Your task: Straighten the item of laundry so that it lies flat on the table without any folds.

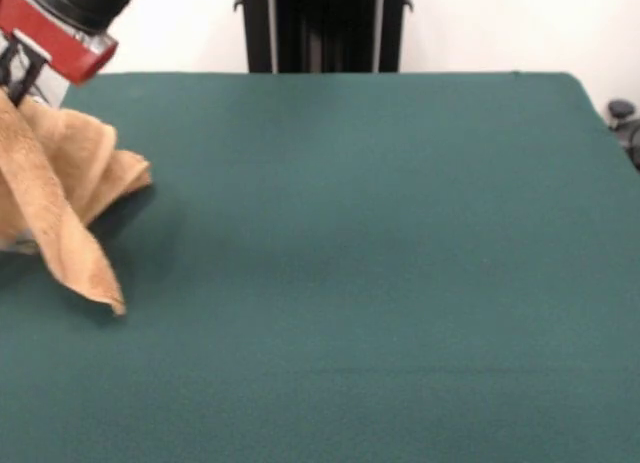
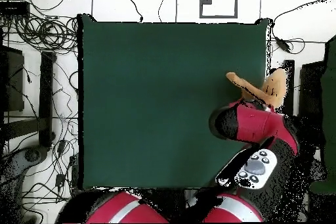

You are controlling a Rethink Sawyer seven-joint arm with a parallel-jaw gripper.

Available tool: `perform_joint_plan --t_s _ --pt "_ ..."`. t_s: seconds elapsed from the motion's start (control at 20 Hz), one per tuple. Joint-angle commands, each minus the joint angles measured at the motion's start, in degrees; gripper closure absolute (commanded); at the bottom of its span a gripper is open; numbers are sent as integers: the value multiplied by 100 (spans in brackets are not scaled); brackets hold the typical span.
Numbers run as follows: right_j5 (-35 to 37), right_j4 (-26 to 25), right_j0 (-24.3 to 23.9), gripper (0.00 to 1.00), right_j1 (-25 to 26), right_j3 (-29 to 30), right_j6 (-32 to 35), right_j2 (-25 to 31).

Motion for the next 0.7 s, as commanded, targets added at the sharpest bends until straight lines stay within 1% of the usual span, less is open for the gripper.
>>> perform_joint_plan --t_s 0.05,0.2,0.3,0.45,0.55,0.7 --pt "-195 258 224 100 334 114 1339 30" --pt "-488 469 -650 100 -143 614 984 1443" --pt "-236 700 -978 100 -318 833 918 1957" --pt "-48 895 -1186 100 -442 965 944 2259" --pt "172 981 -1151 100 -431 906 973 2209" --pt "875 1006 -796 100 -352 587 1004 1695"
